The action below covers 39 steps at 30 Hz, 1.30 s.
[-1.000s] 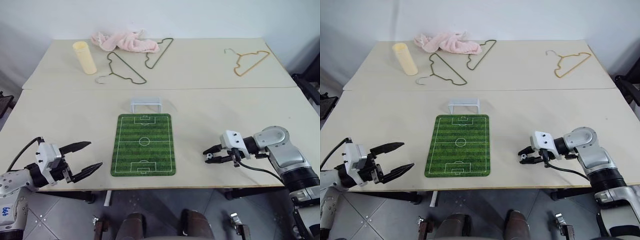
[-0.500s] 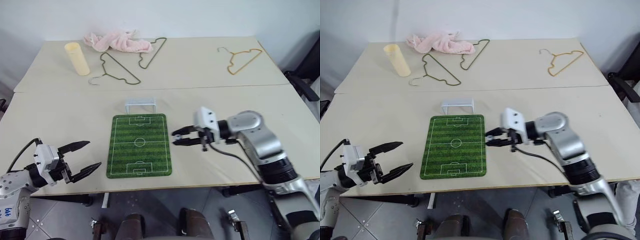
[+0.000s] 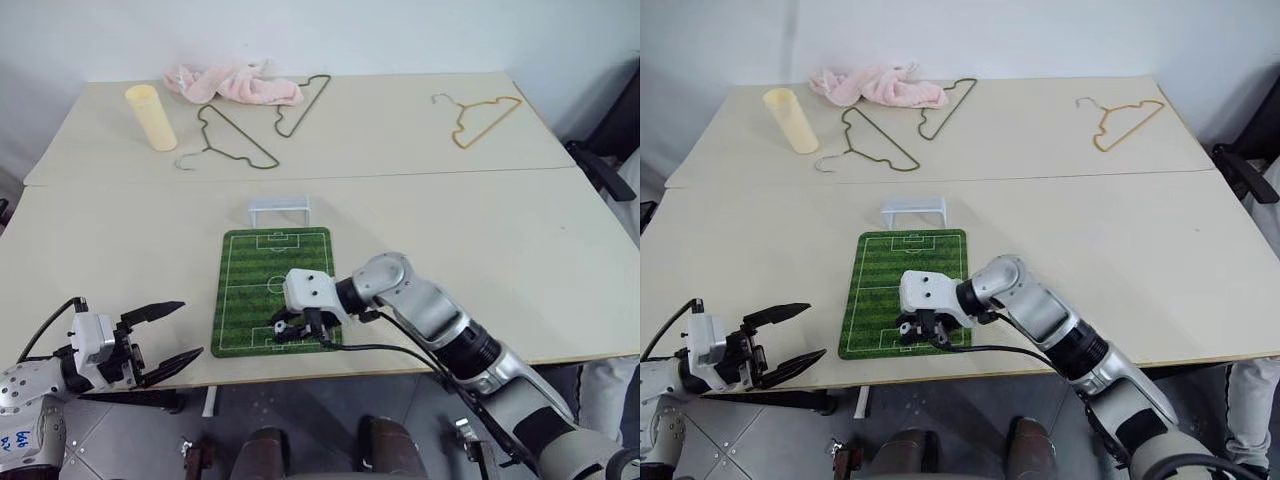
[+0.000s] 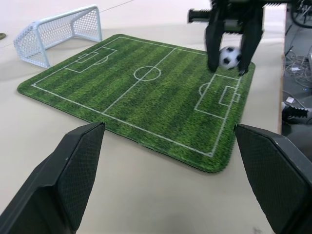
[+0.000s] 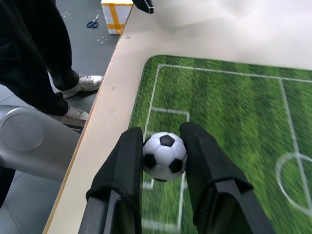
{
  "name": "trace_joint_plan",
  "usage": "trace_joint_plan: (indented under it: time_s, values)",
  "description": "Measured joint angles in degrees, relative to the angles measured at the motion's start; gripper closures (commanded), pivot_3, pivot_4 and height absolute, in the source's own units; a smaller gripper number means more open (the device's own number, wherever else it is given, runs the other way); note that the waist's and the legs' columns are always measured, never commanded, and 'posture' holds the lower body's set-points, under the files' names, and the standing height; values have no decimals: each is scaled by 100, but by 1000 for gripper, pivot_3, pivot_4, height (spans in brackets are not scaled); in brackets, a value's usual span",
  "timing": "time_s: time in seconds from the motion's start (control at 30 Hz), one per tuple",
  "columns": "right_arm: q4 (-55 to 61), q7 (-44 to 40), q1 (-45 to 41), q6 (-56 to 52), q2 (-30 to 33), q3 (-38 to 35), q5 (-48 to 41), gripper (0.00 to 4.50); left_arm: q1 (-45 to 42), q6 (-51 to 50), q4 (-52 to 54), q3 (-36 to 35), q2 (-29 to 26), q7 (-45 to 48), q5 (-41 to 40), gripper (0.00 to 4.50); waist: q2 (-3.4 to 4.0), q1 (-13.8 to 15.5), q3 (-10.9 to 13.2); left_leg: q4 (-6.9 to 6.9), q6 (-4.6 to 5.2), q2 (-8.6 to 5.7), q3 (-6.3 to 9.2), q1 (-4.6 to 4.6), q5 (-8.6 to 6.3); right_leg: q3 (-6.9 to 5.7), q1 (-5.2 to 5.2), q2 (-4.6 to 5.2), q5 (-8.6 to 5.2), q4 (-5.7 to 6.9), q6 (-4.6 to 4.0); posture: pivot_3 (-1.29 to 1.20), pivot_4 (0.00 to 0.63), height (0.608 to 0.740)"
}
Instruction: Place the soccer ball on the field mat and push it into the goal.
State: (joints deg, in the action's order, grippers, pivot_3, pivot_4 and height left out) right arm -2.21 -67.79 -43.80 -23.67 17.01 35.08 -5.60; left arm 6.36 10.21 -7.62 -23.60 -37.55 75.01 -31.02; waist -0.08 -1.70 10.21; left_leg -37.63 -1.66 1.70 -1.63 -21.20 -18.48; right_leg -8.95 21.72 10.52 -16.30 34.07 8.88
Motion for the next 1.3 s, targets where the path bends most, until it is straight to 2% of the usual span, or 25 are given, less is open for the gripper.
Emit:
trace_joint_plan:
  time_s: [0.63, 0.8, 1.3]
  values:
    - [-920, -286, -61, 746, -243, 55, 295, 3644, -112, 124, -232, -47, -43, 18, -32, 0, -1, -5, -1, 1, -1, 1, -1, 1, 0, 0, 1, -1, 0, 2, -1, 0, 150, 740]
    - [-952, -313, -62, 786, -276, 50, 334, 2041, -142, 157, -232, -46, -42, -9, -31, 0, -1, -5, -1, 1, -1, 2, -1, 1, -1, 1, 1, -1, 0, 3, -1, 0, 150, 740]
    - [-437, -514, -246, 517, -202, -379, 64, 2041, -478, 156, -426, 5, -42, -106, -22, 0, -1, -4, -1, 0, -1, 2, -2, 0, -1, 1, 4, -1, 0, 3, -1, 0, 150, 740]
